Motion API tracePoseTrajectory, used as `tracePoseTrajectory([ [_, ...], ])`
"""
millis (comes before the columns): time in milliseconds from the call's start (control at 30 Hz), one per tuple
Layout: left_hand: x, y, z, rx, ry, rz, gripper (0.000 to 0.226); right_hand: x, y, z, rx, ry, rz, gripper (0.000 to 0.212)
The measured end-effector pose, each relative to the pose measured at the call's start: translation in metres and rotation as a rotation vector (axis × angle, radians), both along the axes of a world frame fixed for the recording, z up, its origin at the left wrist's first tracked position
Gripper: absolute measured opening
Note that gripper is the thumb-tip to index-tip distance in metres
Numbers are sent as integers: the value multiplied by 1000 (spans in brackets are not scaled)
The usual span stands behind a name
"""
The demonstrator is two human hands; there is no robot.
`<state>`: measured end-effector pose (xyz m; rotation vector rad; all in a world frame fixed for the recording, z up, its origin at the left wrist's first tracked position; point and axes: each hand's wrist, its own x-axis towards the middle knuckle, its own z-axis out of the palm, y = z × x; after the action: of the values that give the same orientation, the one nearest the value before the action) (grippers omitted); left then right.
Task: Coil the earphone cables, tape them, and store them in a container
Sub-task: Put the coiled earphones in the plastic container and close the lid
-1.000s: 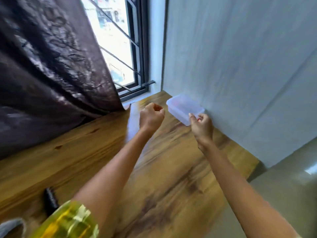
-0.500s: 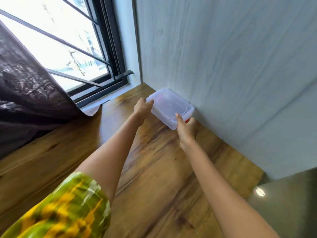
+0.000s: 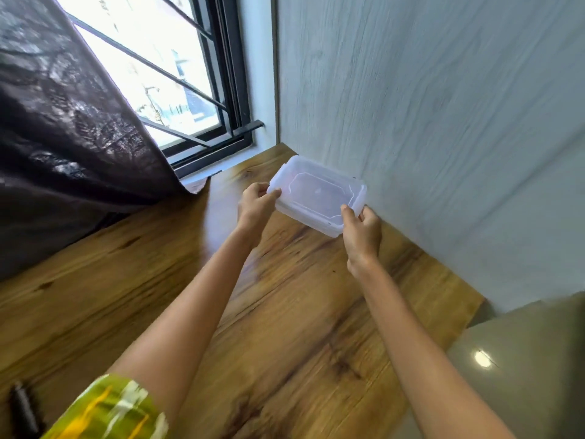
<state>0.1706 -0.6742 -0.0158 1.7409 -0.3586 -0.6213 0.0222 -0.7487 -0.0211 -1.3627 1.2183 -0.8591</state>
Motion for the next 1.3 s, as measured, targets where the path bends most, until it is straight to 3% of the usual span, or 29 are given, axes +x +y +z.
tracePoseTrajectory([
  [167, -20, 78, 24, -62, -44, 35, 32, -15, 55, 22, -61, 4, 125, 26],
  [367, -37, 186, 48, -68, -107, 160, 22, -21, 150, 43, -122, -20, 208, 19],
  [733, -76, 446, 76, -75, -98, 393, 19, -19, 381, 65, -120, -162, 428, 15],
  [1000, -92, 611, 59, 11, -75, 600, 27, 3, 522, 45, -57, -113, 741, 16],
  [1300, -87, 698, 11, 68, 7, 734, 38, 38, 600, 12, -120, 47, 934, 39],
])
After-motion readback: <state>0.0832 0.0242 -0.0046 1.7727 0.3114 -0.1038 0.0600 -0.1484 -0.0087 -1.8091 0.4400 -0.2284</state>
